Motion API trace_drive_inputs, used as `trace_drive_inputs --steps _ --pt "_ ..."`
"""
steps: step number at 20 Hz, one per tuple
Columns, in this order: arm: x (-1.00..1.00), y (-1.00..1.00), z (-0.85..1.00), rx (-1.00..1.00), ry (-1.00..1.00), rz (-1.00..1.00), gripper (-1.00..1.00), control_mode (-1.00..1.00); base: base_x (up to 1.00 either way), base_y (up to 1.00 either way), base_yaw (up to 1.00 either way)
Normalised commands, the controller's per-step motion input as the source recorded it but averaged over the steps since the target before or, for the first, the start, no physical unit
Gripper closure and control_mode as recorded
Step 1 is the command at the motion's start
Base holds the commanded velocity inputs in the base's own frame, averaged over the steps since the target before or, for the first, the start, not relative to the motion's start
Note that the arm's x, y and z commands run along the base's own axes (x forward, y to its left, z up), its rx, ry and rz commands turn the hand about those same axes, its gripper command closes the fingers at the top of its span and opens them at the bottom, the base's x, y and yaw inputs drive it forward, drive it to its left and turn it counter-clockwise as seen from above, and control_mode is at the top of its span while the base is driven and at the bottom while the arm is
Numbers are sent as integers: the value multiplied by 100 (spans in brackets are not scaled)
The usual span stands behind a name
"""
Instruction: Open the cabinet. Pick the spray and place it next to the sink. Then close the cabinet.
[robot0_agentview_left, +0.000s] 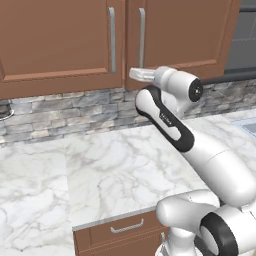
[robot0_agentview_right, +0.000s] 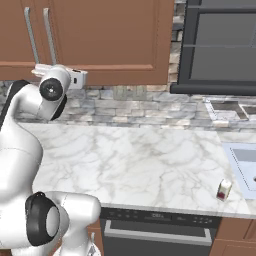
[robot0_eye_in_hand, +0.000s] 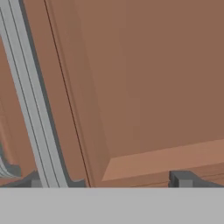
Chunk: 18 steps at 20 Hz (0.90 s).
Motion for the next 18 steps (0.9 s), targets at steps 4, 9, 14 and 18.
trace_drive_inputs --steps 4,9,14,18 --pt "62 7 0 0 0 0 -100 -100 0 0 0" --pt "64 2 0 0 0 0 -100 -100 0 0 0" --pt "48 0 0 0 0 0 -100 -100 0 0 0" --pt "30 0 0 0 1 0 -100 -100 0 0 0"
